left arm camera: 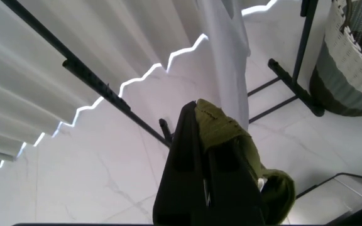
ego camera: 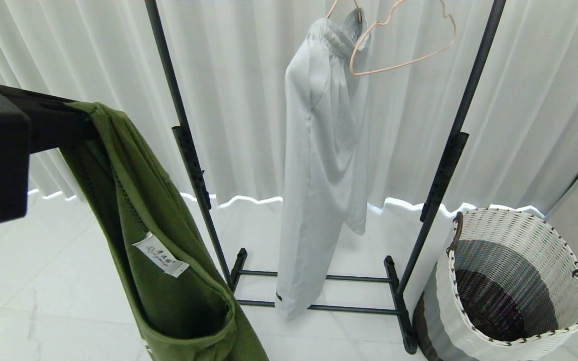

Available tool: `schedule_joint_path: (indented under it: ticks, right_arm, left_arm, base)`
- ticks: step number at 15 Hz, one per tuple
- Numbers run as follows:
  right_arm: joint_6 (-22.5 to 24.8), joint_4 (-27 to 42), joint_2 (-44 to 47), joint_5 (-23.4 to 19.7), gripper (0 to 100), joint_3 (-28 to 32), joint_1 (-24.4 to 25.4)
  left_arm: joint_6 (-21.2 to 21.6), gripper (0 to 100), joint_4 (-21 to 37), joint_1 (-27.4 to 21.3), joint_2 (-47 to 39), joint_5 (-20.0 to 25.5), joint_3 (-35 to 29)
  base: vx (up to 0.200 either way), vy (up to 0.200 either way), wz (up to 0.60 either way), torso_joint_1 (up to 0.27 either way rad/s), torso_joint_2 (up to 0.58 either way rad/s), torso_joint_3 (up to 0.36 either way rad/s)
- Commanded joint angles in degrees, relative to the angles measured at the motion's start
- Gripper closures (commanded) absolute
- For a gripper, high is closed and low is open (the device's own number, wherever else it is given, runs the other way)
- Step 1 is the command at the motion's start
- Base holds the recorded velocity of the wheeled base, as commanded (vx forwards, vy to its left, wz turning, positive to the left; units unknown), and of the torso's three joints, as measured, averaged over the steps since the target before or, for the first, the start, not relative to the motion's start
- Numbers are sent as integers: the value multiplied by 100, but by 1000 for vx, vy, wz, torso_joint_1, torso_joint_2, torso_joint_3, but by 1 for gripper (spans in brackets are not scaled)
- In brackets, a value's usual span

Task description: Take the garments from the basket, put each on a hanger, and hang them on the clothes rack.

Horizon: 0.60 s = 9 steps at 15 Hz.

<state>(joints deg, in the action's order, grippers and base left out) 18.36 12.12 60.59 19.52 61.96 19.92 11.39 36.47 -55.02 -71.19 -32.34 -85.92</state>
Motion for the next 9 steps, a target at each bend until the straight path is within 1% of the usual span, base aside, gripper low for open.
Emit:
schedule_joint_path:
  ticks: [1, 4, 5, 8, 9]
  right_arm:
    - [-122, 1, 6, -1, 0, -9, 3]
    - [-140, 19, 15, 8, 0, -27, -6]
    - [-140, 36, 23, -1, 0, -27, -6]
    - [-140, 36, 41, -1, 0, -27, -6]
    - [-140, 36, 50, -1, 0, -27, -6]
  left_arm:
    - [4, 100, 0, 0, 0, 0, 31]
    - [13, 100, -9, -9, 9, 0, 31]
    - [22, 100, 0, -9, 35, 0, 31]
    - [30, 100, 0, -9, 88, 0, 40]
    - [30, 100, 0, -9, 88, 0, 40]
  base:
    - [0, 0, 0, 0, 0, 0]
    - [0, 0, 0, 0, 0, 0]
    - [0, 0, 0, 12, -95, -95]
    - [0, 0, 0, 51, -219, -273]
    - [0, 0, 0, 100, -378, -334]
